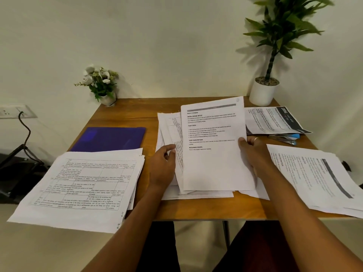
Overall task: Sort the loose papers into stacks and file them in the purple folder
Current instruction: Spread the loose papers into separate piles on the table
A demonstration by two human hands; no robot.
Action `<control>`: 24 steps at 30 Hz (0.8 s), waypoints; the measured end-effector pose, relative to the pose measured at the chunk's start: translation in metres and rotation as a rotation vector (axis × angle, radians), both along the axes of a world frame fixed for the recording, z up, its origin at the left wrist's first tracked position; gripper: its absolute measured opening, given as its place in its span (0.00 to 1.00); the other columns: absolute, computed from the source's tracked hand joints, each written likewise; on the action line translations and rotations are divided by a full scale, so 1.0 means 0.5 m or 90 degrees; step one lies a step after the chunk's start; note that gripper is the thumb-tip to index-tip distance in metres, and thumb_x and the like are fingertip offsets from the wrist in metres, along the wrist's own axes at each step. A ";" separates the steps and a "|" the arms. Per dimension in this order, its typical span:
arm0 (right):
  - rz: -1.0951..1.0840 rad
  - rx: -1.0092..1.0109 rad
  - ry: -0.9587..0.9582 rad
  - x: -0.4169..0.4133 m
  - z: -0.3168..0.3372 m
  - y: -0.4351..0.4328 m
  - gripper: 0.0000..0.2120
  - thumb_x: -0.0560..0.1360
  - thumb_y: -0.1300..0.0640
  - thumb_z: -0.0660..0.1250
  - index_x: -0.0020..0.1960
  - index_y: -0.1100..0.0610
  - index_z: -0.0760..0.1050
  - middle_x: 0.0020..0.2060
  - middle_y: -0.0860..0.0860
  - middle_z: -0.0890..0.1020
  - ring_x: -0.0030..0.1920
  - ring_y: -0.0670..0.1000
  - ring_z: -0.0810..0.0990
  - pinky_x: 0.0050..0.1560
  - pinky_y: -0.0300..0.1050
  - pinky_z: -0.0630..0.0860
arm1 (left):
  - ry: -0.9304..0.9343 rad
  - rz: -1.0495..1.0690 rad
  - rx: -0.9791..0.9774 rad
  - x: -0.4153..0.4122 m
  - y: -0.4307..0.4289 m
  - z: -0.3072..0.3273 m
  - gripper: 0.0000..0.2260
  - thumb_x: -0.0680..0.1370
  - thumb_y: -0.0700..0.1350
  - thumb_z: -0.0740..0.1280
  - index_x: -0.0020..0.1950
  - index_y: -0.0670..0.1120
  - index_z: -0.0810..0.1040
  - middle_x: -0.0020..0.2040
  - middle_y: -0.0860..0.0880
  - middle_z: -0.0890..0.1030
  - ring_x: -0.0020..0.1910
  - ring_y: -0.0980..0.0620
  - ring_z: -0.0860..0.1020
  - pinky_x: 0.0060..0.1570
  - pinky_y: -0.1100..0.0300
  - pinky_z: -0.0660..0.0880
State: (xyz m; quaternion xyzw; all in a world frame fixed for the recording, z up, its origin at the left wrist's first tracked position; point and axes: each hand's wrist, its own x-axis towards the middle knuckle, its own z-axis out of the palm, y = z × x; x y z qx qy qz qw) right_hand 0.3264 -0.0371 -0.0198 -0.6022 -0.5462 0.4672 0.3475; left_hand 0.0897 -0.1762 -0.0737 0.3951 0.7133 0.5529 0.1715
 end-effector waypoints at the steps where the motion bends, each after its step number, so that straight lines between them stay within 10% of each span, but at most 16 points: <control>1: -0.018 0.006 0.012 0.001 0.003 0.001 0.07 0.83 0.49 0.63 0.56 0.50 0.77 0.47 0.47 0.81 0.44 0.47 0.78 0.39 0.39 0.69 | -0.032 0.016 0.010 -0.002 0.000 -0.003 0.11 0.83 0.44 0.65 0.65 0.47 0.79 0.63 0.52 0.82 0.55 0.53 0.83 0.47 0.59 0.84; 6: -0.065 0.015 0.020 0.013 -0.007 0.024 0.15 0.84 0.53 0.61 0.70 0.51 0.73 0.63 0.48 0.77 0.59 0.53 0.75 0.58 0.45 0.69 | -0.022 0.045 -0.003 -0.004 0.001 -0.004 0.12 0.83 0.42 0.64 0.66 0.49 0.78 0.68 0.52 0.79 0.53 0.50 0.84 0.40 0.53 0.85; 13: -0.059 -0.014 0.068 0.012 -0.012 0.016 0.14 0.81 0.54 0.66 0.66 0.48 0.74 0.58 0.48 0.81 0.56 0.52 0.79 0.58 0.49 0.77 | 0.042 0.068 -0.034 -0.001 0.009 -0.005 0.15 0.81 0.40 0.66 0.67 0.50 0.78 0.73 0.51 0.74 0.62 0.44 0.81 0.44 0.66 0.80; 24: 0.044 -0.088 0.201 -0.021 -0.043 -0.039 0.25 0.72 0.67 0.73 0.67 0.54 0.73 0.57 0.50 0.83 0.54 0.52 0.83 0.49 0.51 0.83 | 0.060 0.059 -0.033 -0.011 0.016 -0.024 0.15 0.80 0.43 0.68 0.66 0.53 0.77 0.74 0.52 0.73 0.64 0.45 0.79 0.54 0.45 0.83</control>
